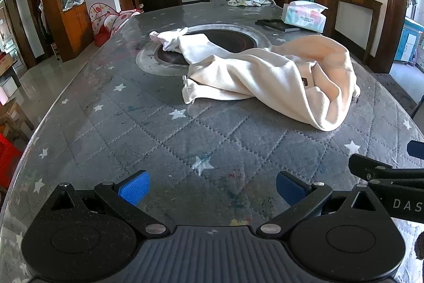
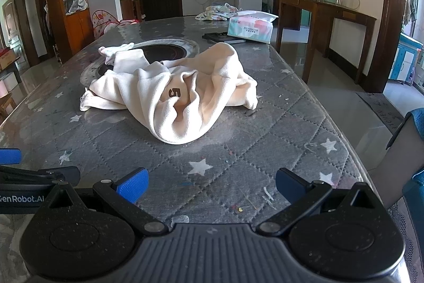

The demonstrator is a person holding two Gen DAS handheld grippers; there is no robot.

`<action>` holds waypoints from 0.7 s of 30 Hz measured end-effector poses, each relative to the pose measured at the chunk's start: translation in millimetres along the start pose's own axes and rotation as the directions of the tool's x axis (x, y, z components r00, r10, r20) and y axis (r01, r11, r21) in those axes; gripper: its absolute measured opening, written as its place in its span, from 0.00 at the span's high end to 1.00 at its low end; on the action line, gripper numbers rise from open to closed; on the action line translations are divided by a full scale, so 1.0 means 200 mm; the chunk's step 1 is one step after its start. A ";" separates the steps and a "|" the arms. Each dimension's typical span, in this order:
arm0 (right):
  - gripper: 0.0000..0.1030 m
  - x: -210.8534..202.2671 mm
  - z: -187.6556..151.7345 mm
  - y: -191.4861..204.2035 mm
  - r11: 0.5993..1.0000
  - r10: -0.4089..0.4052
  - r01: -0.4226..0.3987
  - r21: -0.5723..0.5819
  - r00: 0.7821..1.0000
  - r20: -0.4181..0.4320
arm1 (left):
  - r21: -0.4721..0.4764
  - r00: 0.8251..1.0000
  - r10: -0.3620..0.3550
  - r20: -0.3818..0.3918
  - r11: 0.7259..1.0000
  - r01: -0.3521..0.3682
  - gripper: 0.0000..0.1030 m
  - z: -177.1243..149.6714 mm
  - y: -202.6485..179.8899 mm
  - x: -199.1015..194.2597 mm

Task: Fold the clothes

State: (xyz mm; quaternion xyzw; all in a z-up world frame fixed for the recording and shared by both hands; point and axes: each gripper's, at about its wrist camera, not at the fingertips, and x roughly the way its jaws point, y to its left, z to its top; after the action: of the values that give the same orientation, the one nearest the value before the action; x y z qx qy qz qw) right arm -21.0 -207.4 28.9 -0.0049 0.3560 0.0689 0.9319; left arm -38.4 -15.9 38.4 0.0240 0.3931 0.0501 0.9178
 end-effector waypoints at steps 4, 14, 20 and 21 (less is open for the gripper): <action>0.00 0.01 0.00 0.00 1.000 0.002 -0.002 0.001 1.000 -0.002 | 0.001 1.000 0.000 -0.004 1.000 0.000 0.00 0.00 0.00 0.00; 0.00 0.04 0.03 -0.01 1.000 0.004 -0.004 -0.001 1.000 -0.003 | 0.012 1.000 -0.003 -0.007 1.000 0.003 0.00 0.06 -0.01 0.05; 0.00 0.08 0.08 -0.03 1.000 0.011 -0.011 -0.005 1.000 0.005 | 0.026 1.000 -0.018 0.018 1.000 0.018 0.00 0.15 -0.02 0.06; 0.00 0.09 0.10 -0.04 1.000 0.010 -0.010 -0.005 1.000 0.006 | 0.028 0.999 -0.023 0.022 0.999 0.023 0.00 0.16 -0.03 0.07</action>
State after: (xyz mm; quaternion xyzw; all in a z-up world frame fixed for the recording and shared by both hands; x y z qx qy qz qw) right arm 5.5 -211.6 32.0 -0.0051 0.3529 0.0743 0.9327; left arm -5.0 -19.8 50.7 0.0326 0.3837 0.0338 0.9222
